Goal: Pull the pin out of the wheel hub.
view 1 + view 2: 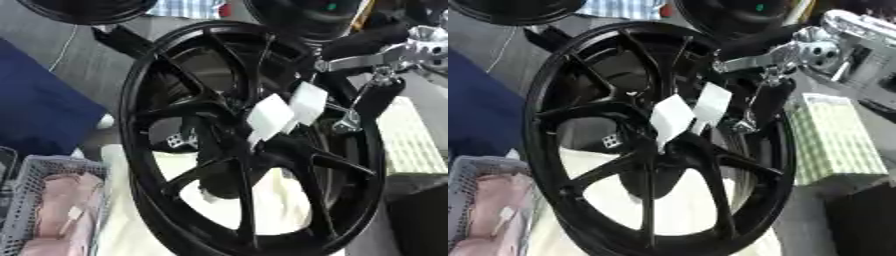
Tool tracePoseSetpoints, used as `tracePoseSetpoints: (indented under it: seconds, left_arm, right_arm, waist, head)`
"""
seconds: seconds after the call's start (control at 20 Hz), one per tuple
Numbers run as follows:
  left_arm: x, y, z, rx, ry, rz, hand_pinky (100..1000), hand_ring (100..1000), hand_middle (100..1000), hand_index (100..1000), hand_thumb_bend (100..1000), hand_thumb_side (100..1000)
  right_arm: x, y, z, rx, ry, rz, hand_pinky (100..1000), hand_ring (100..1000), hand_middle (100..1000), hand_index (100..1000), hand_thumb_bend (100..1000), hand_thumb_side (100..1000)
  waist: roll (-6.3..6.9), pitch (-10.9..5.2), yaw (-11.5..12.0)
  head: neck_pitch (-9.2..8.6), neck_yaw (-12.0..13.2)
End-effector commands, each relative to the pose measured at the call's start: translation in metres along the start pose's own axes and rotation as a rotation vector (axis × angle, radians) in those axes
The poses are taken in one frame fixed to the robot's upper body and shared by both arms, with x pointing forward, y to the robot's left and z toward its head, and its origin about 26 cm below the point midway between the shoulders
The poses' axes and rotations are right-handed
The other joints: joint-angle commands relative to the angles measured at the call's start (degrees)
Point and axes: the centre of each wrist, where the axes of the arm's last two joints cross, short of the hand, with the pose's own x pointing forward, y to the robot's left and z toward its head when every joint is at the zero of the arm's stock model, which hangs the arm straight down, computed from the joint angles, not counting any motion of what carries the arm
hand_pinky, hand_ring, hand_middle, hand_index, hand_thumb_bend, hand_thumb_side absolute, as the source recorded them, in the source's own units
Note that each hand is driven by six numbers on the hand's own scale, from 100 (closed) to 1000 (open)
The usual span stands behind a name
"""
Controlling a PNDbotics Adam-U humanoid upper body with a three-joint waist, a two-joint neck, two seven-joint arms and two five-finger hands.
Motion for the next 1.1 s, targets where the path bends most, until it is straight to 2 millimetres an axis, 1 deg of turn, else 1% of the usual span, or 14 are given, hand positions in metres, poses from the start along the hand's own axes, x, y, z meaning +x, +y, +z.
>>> tracePoseSetpoints:
  seconds: [0.05, 0.25, 0.4, 0.45, 0.5, 0.8, 1.1]
  left_arm:
    - [0.0069, 0.0011, -0.0052, -0.022, -0.028, -0.019, 745, 682, 647, 846, 104, 679]
    - [0.0069, 0.0007, -0.0054, -0.023, -0.029, -0.019, 745, 682, 646, 846, 103, 680]
    - [0.0066, 0.0005, -0.0051, -0.023, -0.027, -0.018, 745, 681, 646, 846, 103, 684]
    - [0.0066, 0.0004, -0.0050, -0.022, -0.026, -0.017, 745, 681, 646, 846, 108, 672]
    - [0.0065, 0.0003, -0.0050, -0.023, -0.025, -0.017, 745, 681, 646, 846, 103, 684]
    - [0.0062, -0.0001, -0.0047, -0.023, -0.021, -0.014, 746, 681, 646, 845, 105, 685]
    - [0.0061, -0.0001, -0.0045, -0.023, -0.020, -0.013, 746, 681, 646, 845, 106, 685]
  right_arm:
    - [-0.0014, -0.0078, 0.0099, -0.014, 0.040, 0.041, 932, 991, 916, 910, 349, 100]
    - [-0.0017, -0.0074, 0.0100, -0.018, 0.048, 0.048, 933, 991, 915, 907, 337, 100]
    - [-0.0021, -0.0076, 0.0106, -0.021, 0.062, 0.055, 934, 986, 909, 898, 306, 100]
    - [-0.0021, -0.0078, 0.0107, -0.023, 0.065, 0.056, 932, 981, 904, 893, 292, 100]
    - [-0.0019, -0.0081, 0.0106, -0.025, 0.066, 0.056, 930, 977, 897, 887, 302, 100]
    - [-0.0006, -0.0108, 0.0107, -0.041, 0.069, 0.050, 920, 957, 866, 862, 316, 100]
    - [-0.0004, -0.0112, 0.0107, -0.048, 0.072, 0.045, 919, 955, 864, 859, 318, 100]
  waist:
    - [0.82, -0.72, 0.0]
    - [1.01, -0.41, 0.1]
    - [1.12, -0.27, 0.1]
    - [1.14, -0.24, 0.1]
    - [1.16, -0.23, 0.0]
    - [1.21, -0.36, -0.1]
    - [1.18, -0.38, -0.1]
  head:
    - [0.00, -0.1]
    - [0.09, -0.1]
    - [0.01, 0.0]
    - [0.01, 0.0]
    - [0.00, 0.0]
    - [-0.09, 0.1]
    - [-0.16, 0.1]
